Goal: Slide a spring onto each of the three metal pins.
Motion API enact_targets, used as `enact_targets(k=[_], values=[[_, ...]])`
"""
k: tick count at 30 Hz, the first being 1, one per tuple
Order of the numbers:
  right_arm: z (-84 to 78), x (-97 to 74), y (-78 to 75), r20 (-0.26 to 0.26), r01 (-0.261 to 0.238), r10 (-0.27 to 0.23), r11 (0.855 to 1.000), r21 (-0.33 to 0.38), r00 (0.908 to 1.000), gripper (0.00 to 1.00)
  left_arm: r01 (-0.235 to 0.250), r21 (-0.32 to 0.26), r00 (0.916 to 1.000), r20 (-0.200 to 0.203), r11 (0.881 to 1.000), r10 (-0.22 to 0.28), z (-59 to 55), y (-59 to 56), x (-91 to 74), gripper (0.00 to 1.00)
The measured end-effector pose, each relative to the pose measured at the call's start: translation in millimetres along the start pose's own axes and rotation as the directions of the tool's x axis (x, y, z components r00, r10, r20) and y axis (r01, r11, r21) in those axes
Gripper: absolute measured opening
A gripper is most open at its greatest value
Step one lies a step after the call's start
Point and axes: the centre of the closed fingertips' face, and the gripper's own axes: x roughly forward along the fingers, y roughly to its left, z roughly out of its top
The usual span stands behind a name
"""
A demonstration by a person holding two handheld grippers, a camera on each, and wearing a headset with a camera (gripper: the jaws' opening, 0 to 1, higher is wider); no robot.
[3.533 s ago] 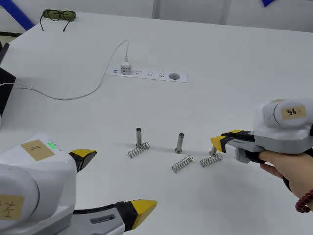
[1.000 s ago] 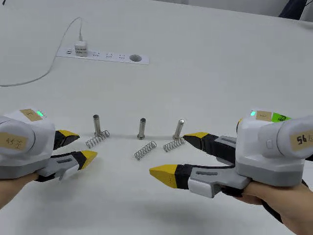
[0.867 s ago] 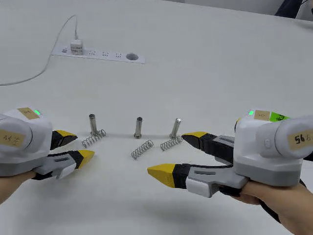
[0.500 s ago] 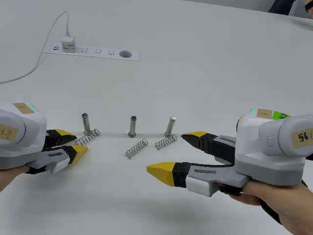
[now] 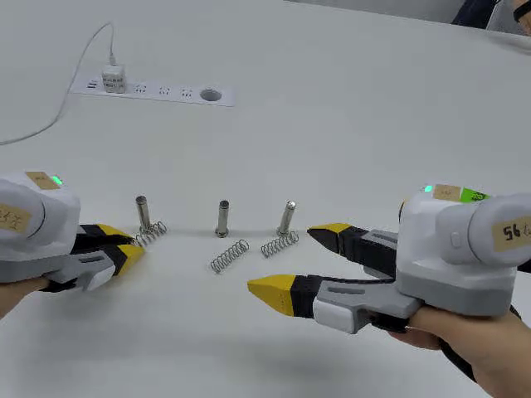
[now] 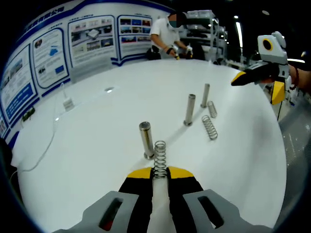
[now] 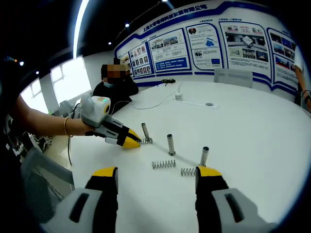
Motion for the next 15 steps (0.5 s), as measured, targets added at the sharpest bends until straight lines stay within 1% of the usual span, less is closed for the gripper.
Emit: enact_targets(k=[4,7,12,15], values=[[0.0,0.0,-0.6,0.0,0.006,-0.006,1.0,0.007,1.0,0.66,0.002,-0.02,1.0,-0.001,1.0,-0.002,-0.7,-0.1,-1.3,0.1],[1.1,0.1,-1.1,0.004,0.008,-0.008,1.0,0.01,1.0,0.66,0.007,-0.011,0.9999,-0.01,1.0,-0.007,-2.7,-2.7,-4.0,0.1],[4.4,1.0,0.3,0.01,0.005,-0.005,1.0,0.016,0.9999,0.64,0.026,-0.01,0.9996,0.006,1.0,-0.026,0.5,-11.1,-11.9,0.1],[7.2,2.9,2.7,0.011,-0.001,0.001,1.0,0.015,0.9999,0.64,0.031,0.018,0.9993,0.023,0.999,-0.031,5.4,-19.2,-17.8,0.1]])
